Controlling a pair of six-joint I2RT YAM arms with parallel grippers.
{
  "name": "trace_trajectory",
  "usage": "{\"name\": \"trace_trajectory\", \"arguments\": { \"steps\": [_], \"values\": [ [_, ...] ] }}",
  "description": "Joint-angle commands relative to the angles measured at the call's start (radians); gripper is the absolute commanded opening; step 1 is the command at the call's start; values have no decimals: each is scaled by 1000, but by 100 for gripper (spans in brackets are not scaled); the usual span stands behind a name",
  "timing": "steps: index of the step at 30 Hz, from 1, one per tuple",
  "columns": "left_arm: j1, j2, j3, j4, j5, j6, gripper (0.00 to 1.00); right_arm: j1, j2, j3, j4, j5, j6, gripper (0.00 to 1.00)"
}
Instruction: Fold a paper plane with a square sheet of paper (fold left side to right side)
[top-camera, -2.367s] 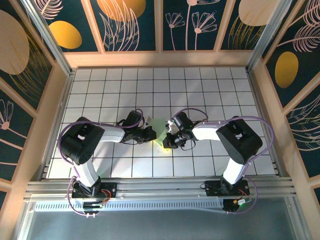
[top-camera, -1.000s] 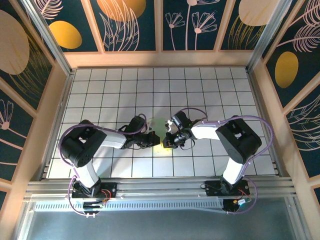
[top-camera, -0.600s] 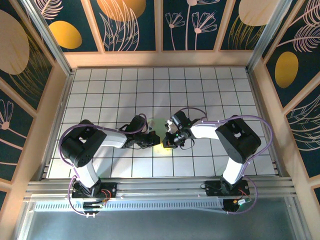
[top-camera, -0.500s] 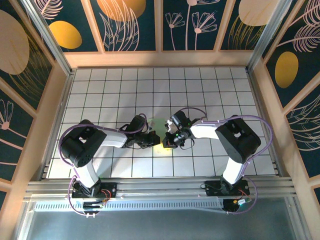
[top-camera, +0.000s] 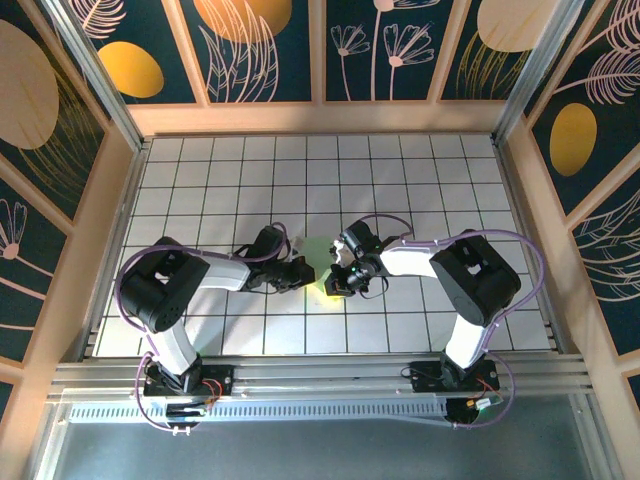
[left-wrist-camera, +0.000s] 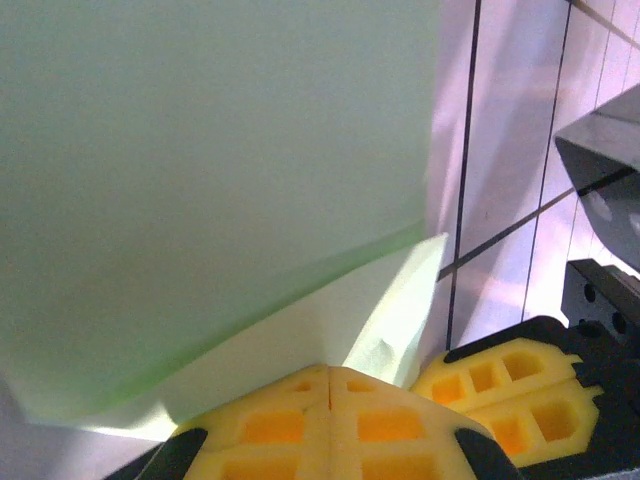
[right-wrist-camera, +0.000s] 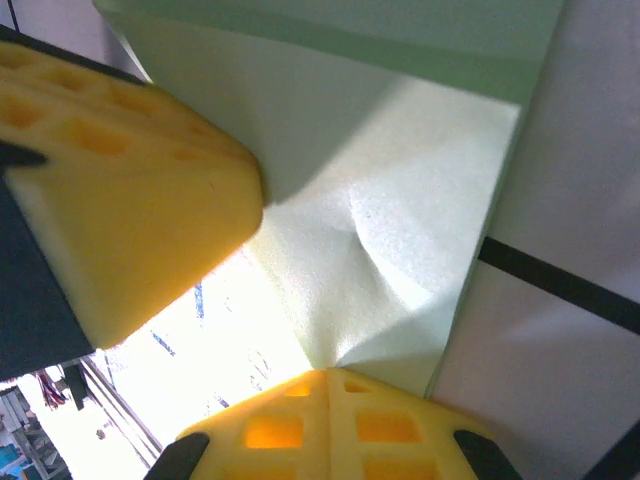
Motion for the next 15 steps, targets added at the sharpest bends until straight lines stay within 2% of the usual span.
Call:
{"name": "trace_trajectory", "arguments": {
  "steps": [1,15],
  "values": [
    [65,32,-35,-84,-155,65,0,7,79,-42,-146,183,-12,0],
    [192,33,-19,-100,-197,170,0,11,81,-41,-143,173,-13,0]
  ]
}}
